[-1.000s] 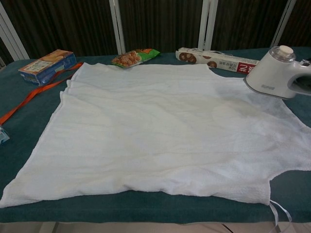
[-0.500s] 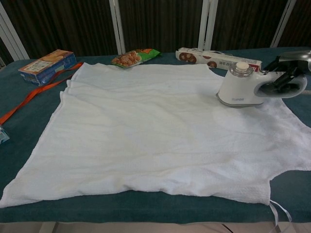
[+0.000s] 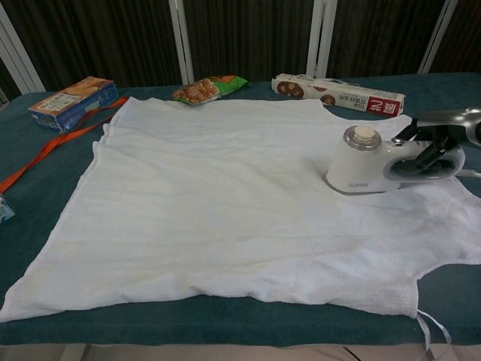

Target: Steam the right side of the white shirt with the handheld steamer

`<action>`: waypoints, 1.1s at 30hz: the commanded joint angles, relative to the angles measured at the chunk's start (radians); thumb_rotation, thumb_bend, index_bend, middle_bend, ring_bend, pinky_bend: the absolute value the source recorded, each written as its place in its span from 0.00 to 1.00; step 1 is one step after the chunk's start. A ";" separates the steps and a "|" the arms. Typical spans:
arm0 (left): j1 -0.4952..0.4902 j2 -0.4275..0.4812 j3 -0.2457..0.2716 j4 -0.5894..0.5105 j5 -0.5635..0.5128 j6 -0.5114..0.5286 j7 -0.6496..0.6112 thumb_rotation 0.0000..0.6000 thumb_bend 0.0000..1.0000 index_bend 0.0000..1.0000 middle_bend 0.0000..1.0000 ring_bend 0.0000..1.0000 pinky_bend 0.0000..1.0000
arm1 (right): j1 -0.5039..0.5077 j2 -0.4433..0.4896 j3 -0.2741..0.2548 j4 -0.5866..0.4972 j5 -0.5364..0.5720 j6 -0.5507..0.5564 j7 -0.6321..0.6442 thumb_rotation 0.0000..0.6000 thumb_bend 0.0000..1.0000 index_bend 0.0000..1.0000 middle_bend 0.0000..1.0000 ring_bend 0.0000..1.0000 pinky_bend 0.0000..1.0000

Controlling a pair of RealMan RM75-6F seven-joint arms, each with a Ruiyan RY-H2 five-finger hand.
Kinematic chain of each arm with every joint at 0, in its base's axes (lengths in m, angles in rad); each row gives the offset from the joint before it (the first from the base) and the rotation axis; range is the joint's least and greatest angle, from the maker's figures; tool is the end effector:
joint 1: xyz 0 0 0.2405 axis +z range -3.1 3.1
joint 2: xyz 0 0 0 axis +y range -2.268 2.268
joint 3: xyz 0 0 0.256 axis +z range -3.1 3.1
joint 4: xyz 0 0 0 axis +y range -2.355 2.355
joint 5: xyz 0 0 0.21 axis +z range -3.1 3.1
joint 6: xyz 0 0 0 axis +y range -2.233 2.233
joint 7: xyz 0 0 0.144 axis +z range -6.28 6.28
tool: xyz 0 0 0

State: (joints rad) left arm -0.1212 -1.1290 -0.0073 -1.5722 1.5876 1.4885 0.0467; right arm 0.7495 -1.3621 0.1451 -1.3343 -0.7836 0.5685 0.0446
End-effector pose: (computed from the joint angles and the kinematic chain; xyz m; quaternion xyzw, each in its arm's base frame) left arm -0.3034 0.1831 0.1492 -0.6472 -0.3444 -0.3803 0.5639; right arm -0.2550 -0.3724 0.0291 0.6139 -0.6250 0.2640 0.4034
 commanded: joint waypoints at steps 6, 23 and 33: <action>0.000 0.000 -0.001 0.000 0.000 0.002 0.001 1.00 0.00 0.00 0.03 0.05 0.15 | -0.058 0.063 -0.041 -0.140 -0.125 0.029 0.012 1.00 0.65 1.00 1.00 1.00 1.00; 0.002 0.001 0.000 0.001 0.001 0.007 -0.006 1.00 0.00 0.00 0.03 0.05 0.15 | -0.031 0.121 0.033 -0.185 -0.159 -0.025 0.127 1.00 0.66 1.00 1.00 1.00 1.00; 0.000 0.001 0.000 0.002 0.000 0.003 -0.004 1.00 0.00 0.00 0.03 0.05 0.15 | 0.082 0.031 -0.020 -0.060 -0.007 -0.083 0.040 1.00 0.66 1.00 1.00 1.00 1.00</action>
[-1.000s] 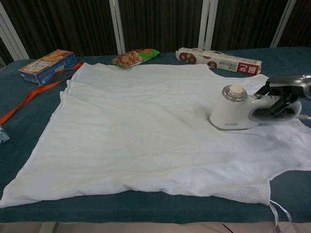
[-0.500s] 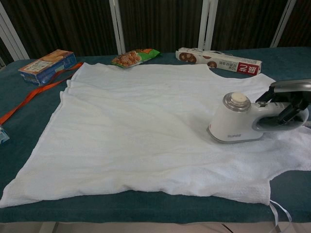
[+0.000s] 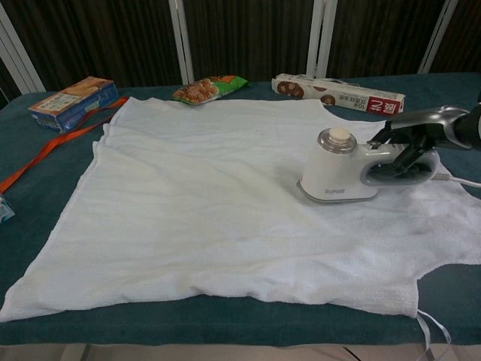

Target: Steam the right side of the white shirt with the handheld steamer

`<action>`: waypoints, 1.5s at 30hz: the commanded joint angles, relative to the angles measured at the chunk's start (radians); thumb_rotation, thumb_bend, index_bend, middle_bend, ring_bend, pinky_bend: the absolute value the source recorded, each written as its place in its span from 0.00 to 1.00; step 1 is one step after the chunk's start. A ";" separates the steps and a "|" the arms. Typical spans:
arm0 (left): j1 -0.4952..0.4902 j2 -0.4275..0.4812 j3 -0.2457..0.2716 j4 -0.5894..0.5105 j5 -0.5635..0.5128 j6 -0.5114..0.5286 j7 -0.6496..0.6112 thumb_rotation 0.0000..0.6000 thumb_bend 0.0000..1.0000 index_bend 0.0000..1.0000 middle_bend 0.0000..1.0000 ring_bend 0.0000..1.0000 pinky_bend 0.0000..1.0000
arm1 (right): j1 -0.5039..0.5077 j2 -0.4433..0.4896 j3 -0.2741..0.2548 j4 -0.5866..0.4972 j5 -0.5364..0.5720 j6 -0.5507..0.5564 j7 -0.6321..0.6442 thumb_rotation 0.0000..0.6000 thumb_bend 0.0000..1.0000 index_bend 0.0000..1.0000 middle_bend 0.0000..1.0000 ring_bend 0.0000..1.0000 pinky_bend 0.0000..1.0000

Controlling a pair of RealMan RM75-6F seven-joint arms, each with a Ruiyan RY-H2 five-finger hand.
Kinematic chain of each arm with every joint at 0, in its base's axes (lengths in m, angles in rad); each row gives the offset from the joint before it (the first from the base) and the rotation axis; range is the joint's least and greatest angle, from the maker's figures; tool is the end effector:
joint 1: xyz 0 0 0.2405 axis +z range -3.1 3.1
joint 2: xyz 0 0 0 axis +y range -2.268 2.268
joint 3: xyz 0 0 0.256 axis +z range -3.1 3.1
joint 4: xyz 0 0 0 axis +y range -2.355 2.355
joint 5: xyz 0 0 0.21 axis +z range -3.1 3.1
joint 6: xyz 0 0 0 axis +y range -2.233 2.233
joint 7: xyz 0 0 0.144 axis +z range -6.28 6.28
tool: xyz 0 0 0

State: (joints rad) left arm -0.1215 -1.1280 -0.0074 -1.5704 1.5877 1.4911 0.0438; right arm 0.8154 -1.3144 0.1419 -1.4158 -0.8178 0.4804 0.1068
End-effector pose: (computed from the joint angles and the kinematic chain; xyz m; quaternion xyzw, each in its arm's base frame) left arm -0.3037 0.1833 0.1500 -0.6467 -0.3436 -0.3812 0.5643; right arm -0.2206 -0.3717 0.0239 0.6439 -0.6336 0.2571 0.3432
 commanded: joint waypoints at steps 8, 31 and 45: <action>0.001 0.000 0.000 0.000 -0.001 0.002 0.000 1.00 0.00 0.00 0.03 0.05 0.15 | 0.055 -0.048 -0.043 0.132 0.153 0.027 -0.068 1.00 0.67 1.00 1.00 1.00 1.00; -0.006 0.003 -0.004 -0.004 -0.012 -0.011 -0.003 1.00 0.00 0.00 0.03 0.05 0.15 | 0.056 0.051 0.015 -0.046 0.059 0.013 -0.046 1.00 0.67 1.00 1.00 1.00 1.00; -0.006 0.004 -0.002 -0.003 -0.010 -0.012 -0.006 1.00 0.00 0.00 0.03 0.05 0.15 | 0.116 -0.055 -0.060 -0.033 0.102 0.055 -0.138 1.00 0.67 1.00 1.00 1.00 1.00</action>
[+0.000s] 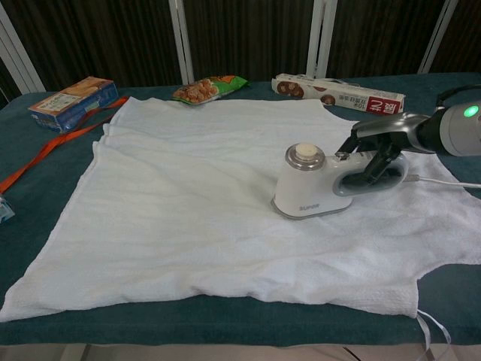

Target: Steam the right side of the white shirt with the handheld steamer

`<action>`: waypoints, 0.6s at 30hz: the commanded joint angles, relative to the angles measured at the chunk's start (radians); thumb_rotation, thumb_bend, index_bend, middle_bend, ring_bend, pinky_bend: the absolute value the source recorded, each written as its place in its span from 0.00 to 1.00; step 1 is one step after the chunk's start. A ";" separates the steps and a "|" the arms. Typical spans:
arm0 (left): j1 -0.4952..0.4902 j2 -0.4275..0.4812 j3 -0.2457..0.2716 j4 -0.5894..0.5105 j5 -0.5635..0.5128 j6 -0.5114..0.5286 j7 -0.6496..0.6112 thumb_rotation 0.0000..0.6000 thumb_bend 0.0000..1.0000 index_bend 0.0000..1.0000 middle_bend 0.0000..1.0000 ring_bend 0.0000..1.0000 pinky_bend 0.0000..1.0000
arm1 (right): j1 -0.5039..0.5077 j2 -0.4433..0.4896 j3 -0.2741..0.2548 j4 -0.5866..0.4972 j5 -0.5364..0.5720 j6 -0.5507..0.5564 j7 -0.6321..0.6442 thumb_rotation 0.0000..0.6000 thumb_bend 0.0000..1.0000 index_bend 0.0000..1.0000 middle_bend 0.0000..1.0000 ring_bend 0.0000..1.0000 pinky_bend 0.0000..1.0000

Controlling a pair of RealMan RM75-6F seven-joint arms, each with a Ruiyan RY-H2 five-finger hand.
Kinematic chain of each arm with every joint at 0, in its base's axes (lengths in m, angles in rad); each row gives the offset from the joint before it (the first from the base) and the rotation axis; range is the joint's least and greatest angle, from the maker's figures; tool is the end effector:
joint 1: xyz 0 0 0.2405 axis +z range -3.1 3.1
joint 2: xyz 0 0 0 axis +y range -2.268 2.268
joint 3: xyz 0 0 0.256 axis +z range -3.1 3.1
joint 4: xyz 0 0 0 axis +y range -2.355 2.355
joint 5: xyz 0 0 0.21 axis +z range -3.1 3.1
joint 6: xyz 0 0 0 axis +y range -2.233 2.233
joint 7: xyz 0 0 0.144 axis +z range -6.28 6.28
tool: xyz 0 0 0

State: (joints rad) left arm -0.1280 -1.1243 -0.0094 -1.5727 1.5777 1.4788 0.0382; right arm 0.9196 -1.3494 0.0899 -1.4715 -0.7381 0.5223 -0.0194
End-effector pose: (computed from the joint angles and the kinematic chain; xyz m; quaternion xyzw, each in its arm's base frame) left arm -0.3042 0.1858 0.1503 -0.6462 -0.3480 -0.3793 0.5634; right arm -0.1835 -0.3687 0.0013 0.6946 -0.5952 0.2422 0.3234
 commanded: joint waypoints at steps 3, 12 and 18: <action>0.002 0.000 0.000 0.001 0.001 0.004 -0.002 1.00 0.00 0.00 0.03 0.05 0.15 | 0.019 -0.036 -0.009 0.057 0.052 0.031 -0.020 1.00 0.67 1.00 1.00 1.00 1.00; 0.002 0.000 0.001 0.002 0.003 0.005 -0.003 1.00 0.00 0.00 0.03 0.05 0.15 | 0.052 -0.056 -0.005 0.187 0.182 0.026 -0.038 1.00 0.67 1.00 1.00 1.00 1.00; 0.001 0.000 0.000 0.001 -0.001 0.003 -0.002 1.00 0.00 0.00 0.03 0.05 0.15 | 0.079 -0.071 -0.023 0.291 0.281 -0.001 -0.070 1.00 0.67 1.00 1.00 1.00 1.00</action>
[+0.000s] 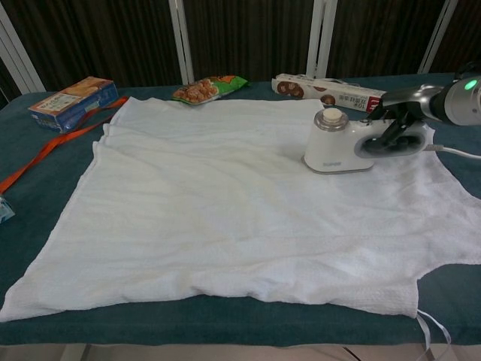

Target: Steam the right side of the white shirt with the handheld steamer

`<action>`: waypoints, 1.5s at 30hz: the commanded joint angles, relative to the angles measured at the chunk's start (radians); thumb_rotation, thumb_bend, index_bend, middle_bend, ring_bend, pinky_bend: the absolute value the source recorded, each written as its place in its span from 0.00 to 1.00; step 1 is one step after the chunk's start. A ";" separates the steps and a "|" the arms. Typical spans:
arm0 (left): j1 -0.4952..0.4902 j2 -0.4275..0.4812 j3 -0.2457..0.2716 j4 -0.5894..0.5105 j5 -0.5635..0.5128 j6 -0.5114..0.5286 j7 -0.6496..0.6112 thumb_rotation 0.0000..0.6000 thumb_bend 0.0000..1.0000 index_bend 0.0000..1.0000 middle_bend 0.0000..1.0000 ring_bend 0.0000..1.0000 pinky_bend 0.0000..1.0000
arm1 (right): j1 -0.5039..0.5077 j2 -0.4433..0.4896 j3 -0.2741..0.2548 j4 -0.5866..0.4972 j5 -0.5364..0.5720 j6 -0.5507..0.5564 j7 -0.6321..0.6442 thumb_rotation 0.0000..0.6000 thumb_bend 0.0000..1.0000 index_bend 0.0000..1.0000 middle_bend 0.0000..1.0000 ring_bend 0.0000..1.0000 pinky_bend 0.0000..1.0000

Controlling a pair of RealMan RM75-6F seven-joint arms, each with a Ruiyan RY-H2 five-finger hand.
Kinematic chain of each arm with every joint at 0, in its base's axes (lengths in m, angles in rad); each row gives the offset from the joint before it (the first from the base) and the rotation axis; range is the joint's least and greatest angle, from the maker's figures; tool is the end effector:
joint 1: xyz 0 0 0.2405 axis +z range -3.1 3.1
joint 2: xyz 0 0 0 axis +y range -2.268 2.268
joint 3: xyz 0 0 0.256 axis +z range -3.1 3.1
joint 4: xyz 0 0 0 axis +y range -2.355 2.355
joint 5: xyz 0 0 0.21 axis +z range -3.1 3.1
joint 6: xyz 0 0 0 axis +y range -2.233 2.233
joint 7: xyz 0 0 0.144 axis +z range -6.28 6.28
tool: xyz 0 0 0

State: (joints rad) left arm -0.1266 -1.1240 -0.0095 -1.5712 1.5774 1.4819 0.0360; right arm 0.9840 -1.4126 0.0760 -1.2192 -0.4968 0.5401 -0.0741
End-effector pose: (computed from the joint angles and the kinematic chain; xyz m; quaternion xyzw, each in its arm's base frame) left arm -0.3046 0.1855 0.1510 -0.6452 -0.3478 -0.3800 0.5643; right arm -0.2136 -0.4246 0.0250 0.6229 -0.6049 0.2516 0.4276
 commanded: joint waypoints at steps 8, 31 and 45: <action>-0.003 -0.001 -0.001 -0.001 -0.002 -0.005 0.005 1.00 0.00 0.00 0.03 0.05 0.15 | -0.002 0.034 0.006 0.035 0.029 -0.014 -0.005 1.00 0.67 1.00 1.00 1.00 1.00; 0.001 -0.006 0.004 -0.004 -0.001 -0.004 0.015 1.00 0.00 0.00 0.03 0.05 0.15 | -0.398 0.162 -0.004 0.029 -0.646 0.103 0.501 1.00 0.67 0.95 0.97 0.89 1.00; -0.005 -0.009 0.009 -0.006 0.001 -0.021 0.025 1.00 0.00 0.00 0.03 0.05 0.15 | -0.425 0.124 0.006 0.152 -0.740 0.068 0.637 1.00 0.40 0.11 0.28 0.28 0.67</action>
State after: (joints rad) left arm -0.1316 -1.1325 -0.0007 -1.5768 1.5775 1.4611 0.0606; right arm 0.5619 -1.2876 0.0815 -1.0718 -1.2364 0.6137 0.5574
